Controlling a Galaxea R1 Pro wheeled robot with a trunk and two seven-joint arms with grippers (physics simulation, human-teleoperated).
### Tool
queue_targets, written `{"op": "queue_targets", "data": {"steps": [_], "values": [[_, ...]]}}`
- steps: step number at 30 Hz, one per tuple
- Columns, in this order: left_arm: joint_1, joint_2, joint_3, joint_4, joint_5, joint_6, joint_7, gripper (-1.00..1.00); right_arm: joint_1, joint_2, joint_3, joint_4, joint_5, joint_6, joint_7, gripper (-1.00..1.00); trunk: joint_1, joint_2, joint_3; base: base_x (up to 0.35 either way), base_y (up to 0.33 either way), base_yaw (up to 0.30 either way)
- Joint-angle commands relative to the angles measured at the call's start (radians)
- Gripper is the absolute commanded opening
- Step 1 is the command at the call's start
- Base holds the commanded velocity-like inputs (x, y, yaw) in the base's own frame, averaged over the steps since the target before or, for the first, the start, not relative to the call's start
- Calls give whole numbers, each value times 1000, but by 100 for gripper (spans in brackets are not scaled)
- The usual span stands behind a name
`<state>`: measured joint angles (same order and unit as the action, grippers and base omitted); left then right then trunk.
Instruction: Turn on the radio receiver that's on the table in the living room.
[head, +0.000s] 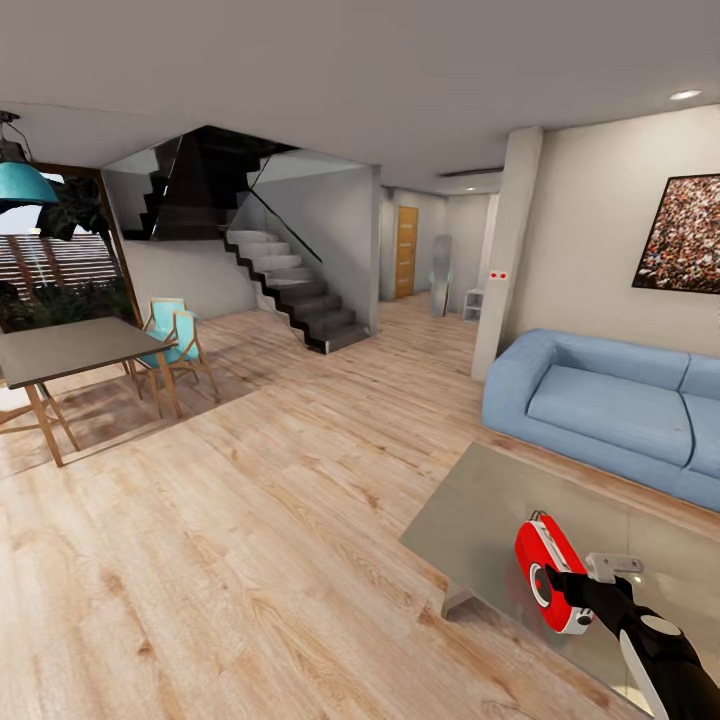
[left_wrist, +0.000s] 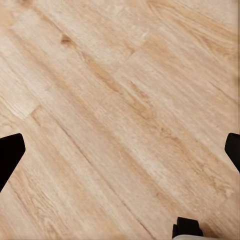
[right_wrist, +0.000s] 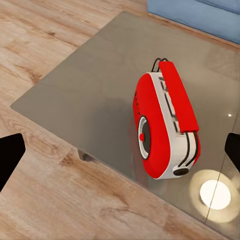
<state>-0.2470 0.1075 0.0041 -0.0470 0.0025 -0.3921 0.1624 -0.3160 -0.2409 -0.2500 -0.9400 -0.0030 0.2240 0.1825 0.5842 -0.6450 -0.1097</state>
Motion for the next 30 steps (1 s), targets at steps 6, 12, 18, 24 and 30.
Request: {"op": "queue_targets", "data": {"steps": [6,12,18,24,30], "values": [[0,-17,-3,0,1,8,2,100,0,0,0,0,1,0,0,100,0,0,0,124,0,0],[0,-21,-3,0,1,10,5,100,0,-1,0,0,8,4,1,100,0,0,0,309,0,0],[0,-22,-3,0,1,10,6,100,0,-3,-2,1,42,8,1,100,0,0,0,328,0,0],[0,-26,0,-1,0,5,9,100,-3,-48,-4,5,50,8,2,100,0,0,0,166,0,0],[0,-33,0,-1,-1,0,19,100,-3,-52,-3,7,52,2,3,100,0,0,0,28,-8,0]]}}
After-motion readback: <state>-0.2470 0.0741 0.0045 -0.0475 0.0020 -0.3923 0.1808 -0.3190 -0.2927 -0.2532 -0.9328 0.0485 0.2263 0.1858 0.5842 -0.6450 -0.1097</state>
